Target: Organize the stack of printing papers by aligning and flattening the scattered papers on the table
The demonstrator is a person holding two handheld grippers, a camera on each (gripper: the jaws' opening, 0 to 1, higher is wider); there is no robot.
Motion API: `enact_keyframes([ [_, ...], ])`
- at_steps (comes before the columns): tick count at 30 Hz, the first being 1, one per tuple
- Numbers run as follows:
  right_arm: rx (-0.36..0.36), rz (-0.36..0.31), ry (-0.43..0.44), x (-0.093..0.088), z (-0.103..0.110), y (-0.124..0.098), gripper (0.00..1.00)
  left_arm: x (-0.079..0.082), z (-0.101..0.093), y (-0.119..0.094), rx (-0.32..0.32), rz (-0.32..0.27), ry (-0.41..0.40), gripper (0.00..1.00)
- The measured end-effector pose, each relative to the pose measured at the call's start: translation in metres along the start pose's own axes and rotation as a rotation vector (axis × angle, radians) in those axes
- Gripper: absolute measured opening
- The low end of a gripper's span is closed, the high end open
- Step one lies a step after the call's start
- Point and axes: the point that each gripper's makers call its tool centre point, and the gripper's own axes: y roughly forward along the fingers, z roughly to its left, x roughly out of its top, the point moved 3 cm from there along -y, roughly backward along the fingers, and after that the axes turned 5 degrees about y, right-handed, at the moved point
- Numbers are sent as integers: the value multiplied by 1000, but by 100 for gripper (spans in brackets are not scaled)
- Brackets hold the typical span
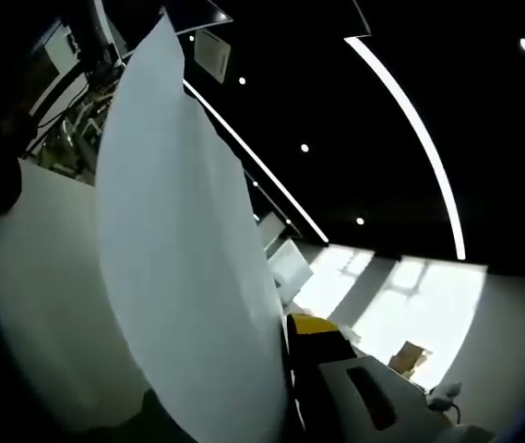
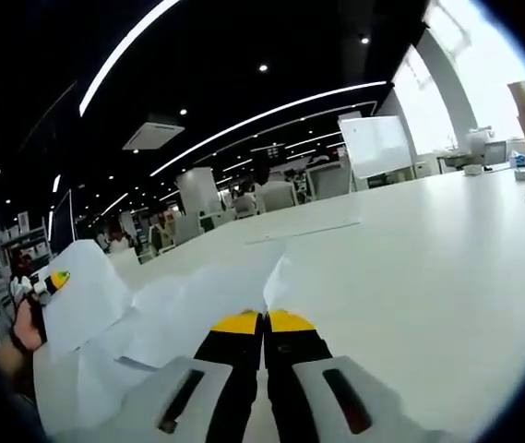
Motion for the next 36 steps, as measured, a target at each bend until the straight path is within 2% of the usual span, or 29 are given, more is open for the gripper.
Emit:
enact_keyframes([
  [36,12,-4,11,6,0,-1,0,-2,-2,0,0,6,5,8],
])
